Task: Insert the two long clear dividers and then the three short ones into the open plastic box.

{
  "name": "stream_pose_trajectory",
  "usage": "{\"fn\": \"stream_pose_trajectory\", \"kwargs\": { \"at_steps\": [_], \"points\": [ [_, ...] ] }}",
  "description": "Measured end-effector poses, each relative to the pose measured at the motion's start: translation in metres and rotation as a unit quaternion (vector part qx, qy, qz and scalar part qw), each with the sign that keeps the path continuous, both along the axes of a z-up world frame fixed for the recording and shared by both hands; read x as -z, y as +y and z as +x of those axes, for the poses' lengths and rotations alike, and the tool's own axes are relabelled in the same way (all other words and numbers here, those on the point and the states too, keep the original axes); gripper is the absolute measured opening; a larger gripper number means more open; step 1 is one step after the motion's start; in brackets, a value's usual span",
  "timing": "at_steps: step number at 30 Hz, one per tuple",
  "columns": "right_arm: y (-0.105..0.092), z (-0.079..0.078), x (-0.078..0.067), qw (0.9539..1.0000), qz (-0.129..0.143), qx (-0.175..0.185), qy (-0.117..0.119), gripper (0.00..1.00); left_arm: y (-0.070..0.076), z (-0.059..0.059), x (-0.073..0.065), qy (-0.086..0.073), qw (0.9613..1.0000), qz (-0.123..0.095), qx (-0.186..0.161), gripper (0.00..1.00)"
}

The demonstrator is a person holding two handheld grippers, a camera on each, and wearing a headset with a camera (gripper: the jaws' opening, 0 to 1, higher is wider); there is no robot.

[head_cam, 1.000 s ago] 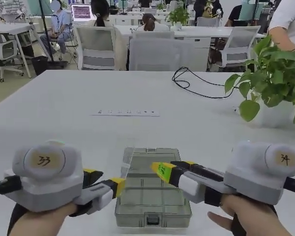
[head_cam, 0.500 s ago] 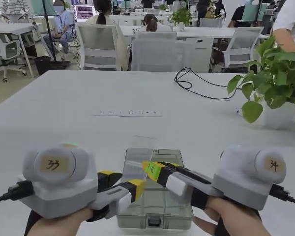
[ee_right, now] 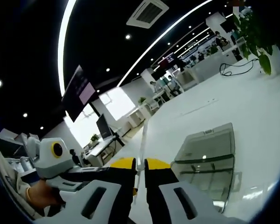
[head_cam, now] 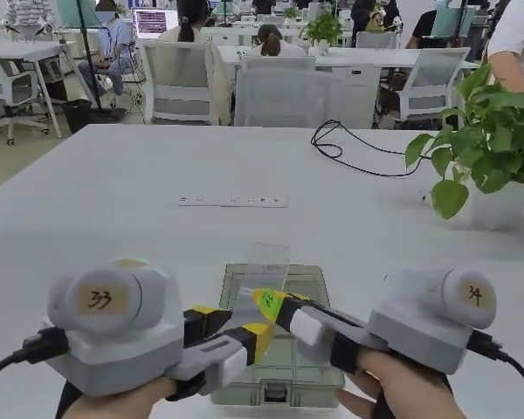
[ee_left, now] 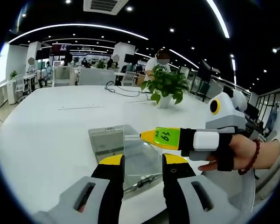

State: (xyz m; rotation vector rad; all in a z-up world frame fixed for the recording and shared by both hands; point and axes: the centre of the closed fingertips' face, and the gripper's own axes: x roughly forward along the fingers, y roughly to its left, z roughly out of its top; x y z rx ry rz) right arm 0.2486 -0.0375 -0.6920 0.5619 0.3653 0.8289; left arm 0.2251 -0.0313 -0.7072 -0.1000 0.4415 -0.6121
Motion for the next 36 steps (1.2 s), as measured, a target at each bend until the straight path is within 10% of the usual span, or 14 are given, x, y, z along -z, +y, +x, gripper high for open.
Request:
{"fn": "stream_pose_trajectory", "kwargs": {
  "at_steps": [15,36],
  "points": [
    [0.000,0.000,0.004,0.9985,0.030,0.004,0.046,0.07,0.000,-0.001,0.003,0.011,0.9999,-0.008,0.000,0.30],
    [-0.020,0.007,0.010,0.9944,-0.007,0.023,0.102,0.07,0.006,-0.008,-0.001,-0.057,0.9941,0.071,0.058,0.56]
  ]
}}
